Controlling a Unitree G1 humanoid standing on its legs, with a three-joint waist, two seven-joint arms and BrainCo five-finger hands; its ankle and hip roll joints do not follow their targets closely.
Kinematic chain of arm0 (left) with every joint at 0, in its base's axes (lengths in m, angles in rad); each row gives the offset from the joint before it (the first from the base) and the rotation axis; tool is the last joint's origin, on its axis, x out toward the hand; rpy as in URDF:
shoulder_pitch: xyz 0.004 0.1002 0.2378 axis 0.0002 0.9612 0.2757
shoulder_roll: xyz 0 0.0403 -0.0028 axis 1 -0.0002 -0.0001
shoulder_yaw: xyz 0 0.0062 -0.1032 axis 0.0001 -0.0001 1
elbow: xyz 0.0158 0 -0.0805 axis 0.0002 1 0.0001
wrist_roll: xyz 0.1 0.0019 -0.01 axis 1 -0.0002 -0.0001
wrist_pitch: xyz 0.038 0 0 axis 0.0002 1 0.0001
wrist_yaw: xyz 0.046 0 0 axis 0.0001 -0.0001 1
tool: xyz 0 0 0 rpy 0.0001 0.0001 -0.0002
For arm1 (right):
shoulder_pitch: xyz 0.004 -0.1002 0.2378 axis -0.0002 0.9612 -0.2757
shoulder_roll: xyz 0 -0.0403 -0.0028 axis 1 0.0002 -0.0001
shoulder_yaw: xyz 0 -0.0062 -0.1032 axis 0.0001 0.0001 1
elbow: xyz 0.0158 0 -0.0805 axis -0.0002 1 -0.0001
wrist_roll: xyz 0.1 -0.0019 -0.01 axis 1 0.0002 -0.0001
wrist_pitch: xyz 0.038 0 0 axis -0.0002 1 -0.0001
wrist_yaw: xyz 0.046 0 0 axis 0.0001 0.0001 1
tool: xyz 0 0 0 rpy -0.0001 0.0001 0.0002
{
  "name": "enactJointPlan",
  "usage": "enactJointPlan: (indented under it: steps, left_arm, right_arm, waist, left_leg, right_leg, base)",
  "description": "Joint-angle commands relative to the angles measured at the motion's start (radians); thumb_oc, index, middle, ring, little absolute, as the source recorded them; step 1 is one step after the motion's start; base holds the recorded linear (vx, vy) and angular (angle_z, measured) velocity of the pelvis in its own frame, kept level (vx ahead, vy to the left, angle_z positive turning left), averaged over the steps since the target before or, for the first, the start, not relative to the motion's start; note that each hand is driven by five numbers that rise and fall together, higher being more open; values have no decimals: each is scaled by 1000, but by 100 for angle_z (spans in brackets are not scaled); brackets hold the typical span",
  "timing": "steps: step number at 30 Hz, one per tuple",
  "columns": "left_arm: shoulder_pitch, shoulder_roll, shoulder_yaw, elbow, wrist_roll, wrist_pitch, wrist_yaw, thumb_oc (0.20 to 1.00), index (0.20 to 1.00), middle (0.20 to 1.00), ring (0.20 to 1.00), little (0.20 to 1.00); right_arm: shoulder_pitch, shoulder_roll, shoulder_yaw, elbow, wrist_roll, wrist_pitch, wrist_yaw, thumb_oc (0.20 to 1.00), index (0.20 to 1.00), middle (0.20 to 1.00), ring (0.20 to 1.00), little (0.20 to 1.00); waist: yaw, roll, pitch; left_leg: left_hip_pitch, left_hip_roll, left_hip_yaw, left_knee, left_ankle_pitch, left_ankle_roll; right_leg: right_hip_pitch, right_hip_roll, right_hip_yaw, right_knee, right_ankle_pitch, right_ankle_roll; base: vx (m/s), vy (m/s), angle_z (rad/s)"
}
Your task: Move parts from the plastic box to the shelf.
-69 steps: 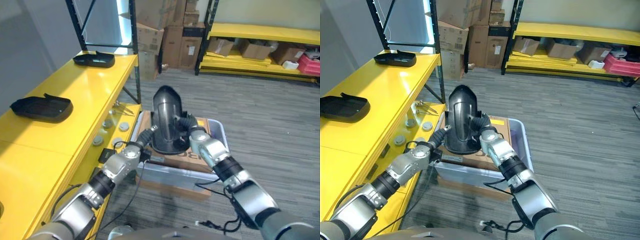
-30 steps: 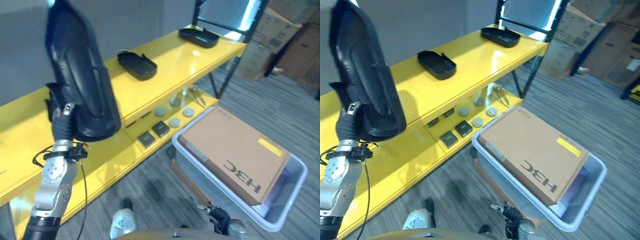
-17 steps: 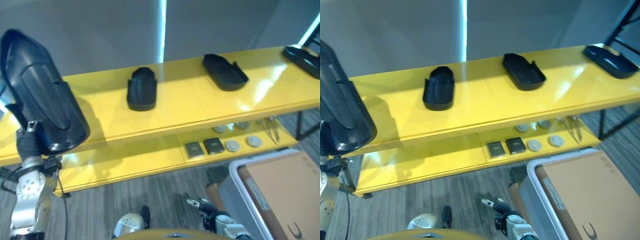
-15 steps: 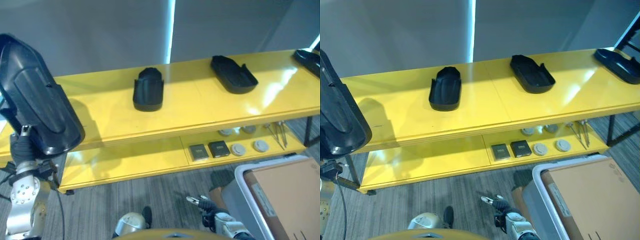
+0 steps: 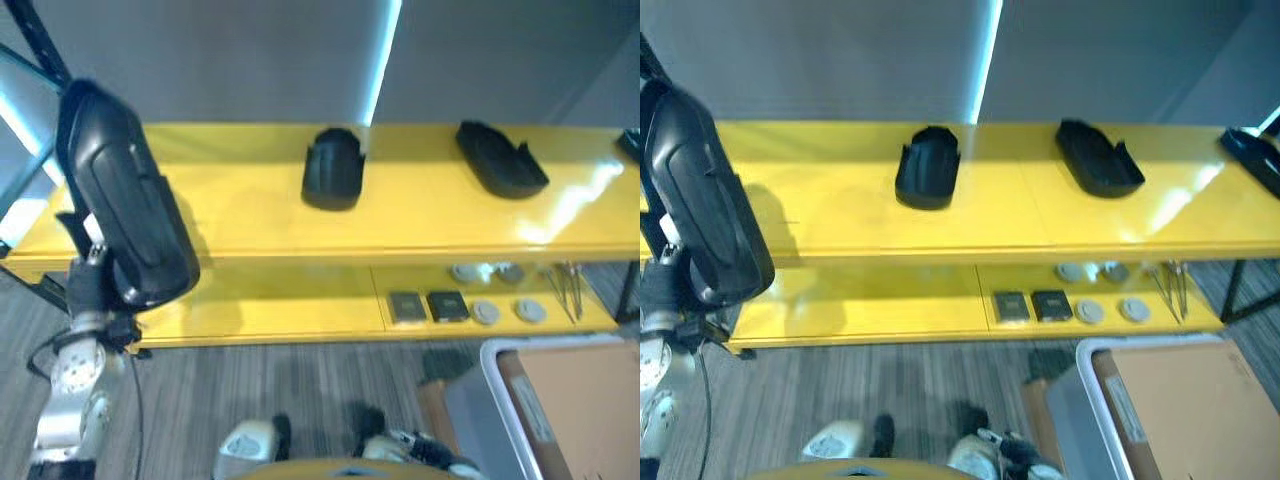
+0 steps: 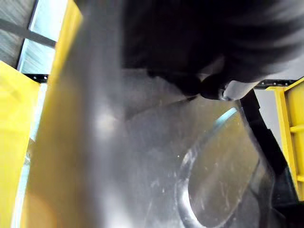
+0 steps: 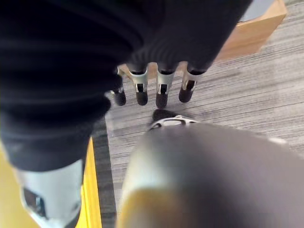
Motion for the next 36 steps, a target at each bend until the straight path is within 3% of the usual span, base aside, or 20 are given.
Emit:
enactJointPlan:
  steps: [1, 9, 11, 13, 15, 16, 20, 23, 25, 28, 29, 30, 31, 34, 36]
  left_arm:
    - [-74, 12, -7, -122, -1, -39, 9, 200, 200, 200, 200, 200]
    - [-78, -2, -22, -123, 12, -9, 29, 200, 200, 200, 200, 200]
    - [-84, -6, -32, -115, 7, -7, 14, 200, 200, 200, 200, 200]
    - [-104, -12, -52, -99, 3, -11, 10, 200, 200, 200, 200, 200]
    - [-111, -13, -57, -92, 6, -16, 11, 200, 200, 200, 200, 200]
    - [-122, -13, -67, -84, 7, -32, 20, 200, 200, 200, 200, 200]
    - [-122, -12, -73, -77, 3, -45, 21, 200, 200, 200, 200, 200]
    - [-128, -11, -86, -61, 15, -61, 6, 200, 200, 200, 200, 200]
    - [-132, -9, -87, -58, 22, -58, -3, 200, 200, 200, 200, 200]
    - [-135, 7, -91, -44, 40, -62, 5, 200, 200, 200, 200, 200]
    - [-140, 13, -98, -44, 65, -56, -4, 200, 200, 200, 200, 200]
    - [-142, 14, -99, -46, 73, -52, -9, 200, 200, 200, 200, 200]
    - [-153, 25, -92, -43, 82, -18, -32, 200, 200, 200, 200, 200]
    - [-143, 46, -78, -27, 77, -3, -56, 200, 200, 200, 200, 200]
    - [-123, 64, -65, -11, 83, -15, -68, 200, 200, 200, 200, 200]
  right_arm:
    - [-39, -34, 21, 1, -1, -20, 11, 1000, 1000, 1000, 1000, 1000]
    - [-7, -48, 3, 8, -16, -21, 22, 1000, 1000, 1000, 1000, 1000]
    - [-12, -46, 0, 12, 9, -27, 4, 1000, 1000, 1000, 1000, 1000]
    - [-19, -45, -6, 15, 51, -34, -23, 1000, 1000, 1000, 1000, 1000]
    - [-23, -46, -9, 16, 58, -35, -27, 1000, 1000, 1000, 1000, 1000]
    - [-23, -49, -19, 10, 52, -34, -29, 1000, 1000, 1000, 1000, 1000]
    - [-5, -68, -33, -7, 40, -40, -28, 1000, 1000, 1000, 1000, 1000]
    - [0, -90, -47, -17, 38, -38, -17, 1000, 1000, 1000, 1000, 1000]
    - [3, -94, -49, -24, 40, -34, -13, 1000, 1000, 1000, 1000, 1000]
    - [-16, -88, -50, -27, 49, -16, -24, 1000, 1000, 1000, 1000, 1000]
    - [-21, -83, -53, -30, 101, -12, -31, 1000, 1000, 1000, 1000, 1000]
    - [-22, -81, -55, -31, 111, -12, -31, 1000, 1000, 1000, 1000, 1000]
    - [-7, -64, -66, -42, 125, -27, -49, 1000, 1000, 1000, 1000, 1000]
    - [9, -44, -80, -78, 137, -28, -56, 1000, 1000, 1000, 1000, 1000]
    - [26, -36, -76, -136, 116, -12, -51, 1000, 1000, 1000, 1000, 1000]
  waist:
    - [-11, 16, -50]
    - [-26, 7, -49]
    - [-31, 8, -41]
    - [-43, 21, -37]
    - [-47, 24, -30]
    - [-58, 46, -29]
    - [-74, 70, -25]
    - [-88, 93, -17]
    - [-88, 92, -7]
    - [-68, 82, 4]
    - [-49, 73, 20]
    - [-45, 72, 23]
    - [-32, 64, 32]
    - [-28, 60, 39]
    - [-31, 56, 46]
  left_leg:
    - [90, 39, 28, -126, 31, -57]
    - [36, 80, 72, 5, 14, -85]
    - [11, 104, 101, 46, 13, -94]
    - [2, 161, 129, 50, 20, -119]
    - [-6, 178, 146, 43, 48, -118]
    - [7, 243, 145, -34, 118, -144]
    - [13, 331, 164, -110, 220, -183]
    - [11, 385, 179, -157, 274, -206]
    - [8, 377, 173, -137, 251, -202]
    - [-18, 330, 136, -39, 171, -161]
    - [-77, 293, 107, 90, 114, -137]
    - [-89, 286, 106, 111, 102, -130]
    - [-109, 235, 109, 175, 31, -95]
    - [-87, 175, 132, 164, -8, -48]
    - [-56, 149, 161, 139, -21, -25]
  right_leg:
    - [64, 39, -43, -92, 43, 17]
    - [102, 63, -53, -104, 5, -19]
    - [104, 60, -66, -98, -1, -26]
    - [110, 59, -78, -89, -19, -24]
    - [103, 55, -92, -82, -12, -33]
    - [97, 53, -92, -64, -28, -36]
    - [91, 38, -104, -22, -56, -37]
    - [82, -7, -120, 68, -114, -28]
    - [73, -36, -118, 111, -134, -20]
    - [46, -91, -105, 170, -127, -9]
    - [49, -131, -96, 219, -133, -4]
    - [51, -140, -98, 229, -135, -4]
    - [73, -197, -94, 294, -139, 3]
    - [33, -254, -83, 390, -55, 25]
    - [2, -248, -76, 428, -35, 38]
  base:
    - [156, -98, 36]
    - [100, -68, 4]
    - [13, -12, 15]
    - [18, 58, 21]
    - [-11, 142, 45]
    - [59, 286, 51]
    - [54, 329, 13]
    - [74, 501, 25]
    - [68, 513, 22]
    - [57, 530, -1]
    - [44, 531, -16]
    - [199, 714, -7]
    - [174, 556, -1]
    - [97, 377, -16]
    - [75, 264, -34]
